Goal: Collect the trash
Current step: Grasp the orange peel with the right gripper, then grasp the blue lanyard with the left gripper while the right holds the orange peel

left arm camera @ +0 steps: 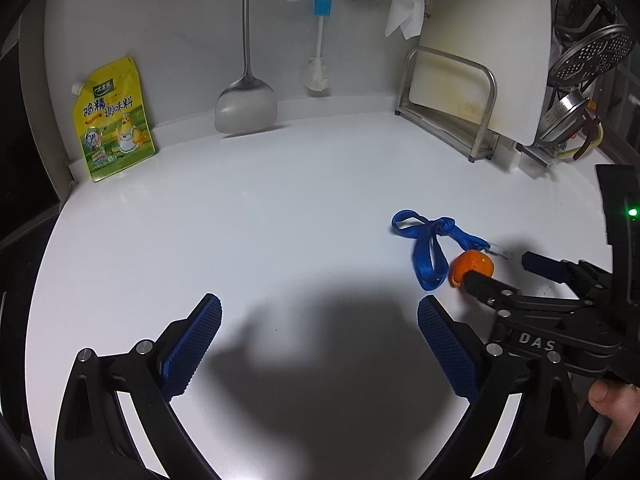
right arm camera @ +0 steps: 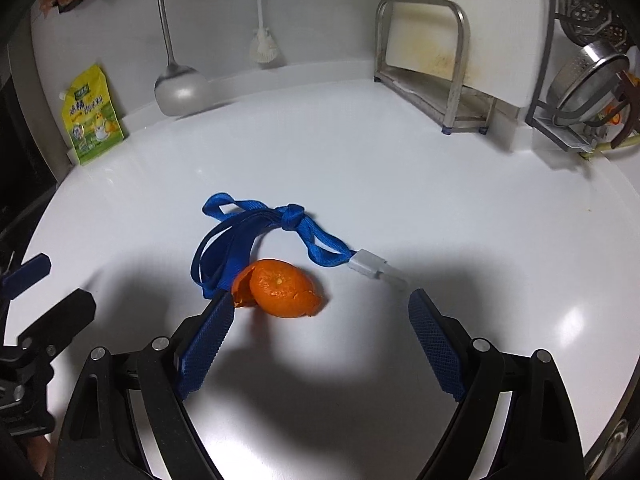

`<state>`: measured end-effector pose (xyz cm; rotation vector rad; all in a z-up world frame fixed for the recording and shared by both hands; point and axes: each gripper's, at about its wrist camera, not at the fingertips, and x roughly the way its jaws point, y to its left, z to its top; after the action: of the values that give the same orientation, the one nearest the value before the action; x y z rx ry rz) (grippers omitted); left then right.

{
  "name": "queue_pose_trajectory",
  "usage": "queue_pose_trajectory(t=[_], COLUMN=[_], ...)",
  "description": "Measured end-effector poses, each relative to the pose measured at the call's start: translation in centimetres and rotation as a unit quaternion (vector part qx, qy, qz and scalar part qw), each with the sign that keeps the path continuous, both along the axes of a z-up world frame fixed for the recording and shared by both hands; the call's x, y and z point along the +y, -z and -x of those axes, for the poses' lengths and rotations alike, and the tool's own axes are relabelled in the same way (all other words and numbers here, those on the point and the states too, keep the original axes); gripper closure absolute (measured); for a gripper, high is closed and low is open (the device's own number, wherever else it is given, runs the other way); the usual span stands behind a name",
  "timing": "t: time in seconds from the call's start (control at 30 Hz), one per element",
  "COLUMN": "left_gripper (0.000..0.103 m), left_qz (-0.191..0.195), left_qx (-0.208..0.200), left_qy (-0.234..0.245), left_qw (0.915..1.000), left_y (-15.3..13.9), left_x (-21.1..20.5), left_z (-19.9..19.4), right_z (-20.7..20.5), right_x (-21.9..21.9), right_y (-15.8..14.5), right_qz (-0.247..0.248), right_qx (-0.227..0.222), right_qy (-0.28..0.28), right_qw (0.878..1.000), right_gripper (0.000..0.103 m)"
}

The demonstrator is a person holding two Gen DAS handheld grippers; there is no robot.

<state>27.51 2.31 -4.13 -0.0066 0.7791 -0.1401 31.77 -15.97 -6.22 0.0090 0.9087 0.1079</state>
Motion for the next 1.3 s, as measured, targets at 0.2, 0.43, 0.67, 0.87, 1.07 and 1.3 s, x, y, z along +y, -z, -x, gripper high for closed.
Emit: queue_pose_trajectory(t=[0.2,0.43,0.67,0.87,1.07,1.3], left_gripper=[0.006,0.006,0.006,0.006,0.006,0.006], left_qz=[0.001,-0.002,-0.004,-0.003,-0.013,-0.037], left_qx=[-0.001,-0.003,-0.010,-0.002,0.001,0.037], left_qy=[0.004,0.006,0.005,0.015,0.017,-0.004], left_qw=[1.0000,1.0000,0.9999,0.9999,0.9998,0.9986], left_y=[-0.1,-0.2,-0.5,-0.2,0.3,1.8], left_x=[-0.1,-0.4,-1.5,-4.0,-7.1,-8.9], left_z=[0.1,0.2,-0.2,-1.6,-3.9,-6.8], right_z=[-0.5,-0.2,0.8,1.5,1.5,1.9], right_x=[0.2,0.8,-0.5,-3.6,-7.9,-10.3], right_y=[0.2,0.0,-0.9,-2.0,-2.3,-2.6], right_qz=[-0.007,-0.018,-0.043,-0.060,-0.079,-0.122], right_qx=[0.002,0.008,0.001,-0.012,-0.021,-0.029], right_qy=[-0.001,-0.027,-0.037,-0.029,0.002,0.009], right_qw=[1.000,0.999,0.998,0.998,0.997,0.992], right_gripper=[0.019,0.068,0.080,0.081,0.081,0.081])
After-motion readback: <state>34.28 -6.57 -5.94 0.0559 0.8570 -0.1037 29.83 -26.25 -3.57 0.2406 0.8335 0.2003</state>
